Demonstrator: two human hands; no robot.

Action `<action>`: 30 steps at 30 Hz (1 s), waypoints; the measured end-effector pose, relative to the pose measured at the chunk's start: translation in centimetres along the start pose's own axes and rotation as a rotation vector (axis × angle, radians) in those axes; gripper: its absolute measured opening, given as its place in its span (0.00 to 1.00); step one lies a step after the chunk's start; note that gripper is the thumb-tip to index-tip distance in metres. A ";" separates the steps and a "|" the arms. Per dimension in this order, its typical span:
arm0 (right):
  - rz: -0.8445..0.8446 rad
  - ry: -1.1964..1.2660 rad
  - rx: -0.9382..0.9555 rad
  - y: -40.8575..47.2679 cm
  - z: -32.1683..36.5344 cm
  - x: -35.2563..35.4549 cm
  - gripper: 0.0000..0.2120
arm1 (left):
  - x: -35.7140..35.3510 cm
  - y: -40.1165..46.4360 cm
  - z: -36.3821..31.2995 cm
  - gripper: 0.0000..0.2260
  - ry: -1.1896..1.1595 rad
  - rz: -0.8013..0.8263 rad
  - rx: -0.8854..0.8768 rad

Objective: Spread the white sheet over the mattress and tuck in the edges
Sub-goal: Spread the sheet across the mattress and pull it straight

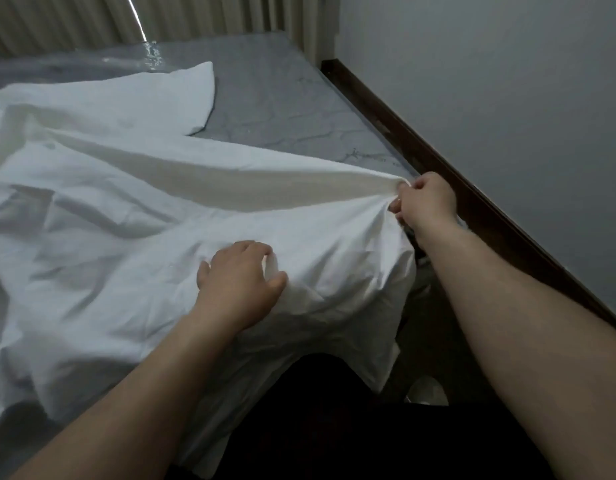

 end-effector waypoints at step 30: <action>0.027 -0.798 0.386 -1.3 0.6 -1.3 0.29 | 0.2 2.0 -2.7 0.23 -0.057 -0.008 -0.186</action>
Point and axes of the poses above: each hand's wrist, its own y-axis towards the middle knuckle, its own x-axis out of the back of the hand, z = x × y, the point moved 9 cm from there along y, towards the middle knuckle, and after that the axes turned 9 degrees about -x, right-handed, at the moved point
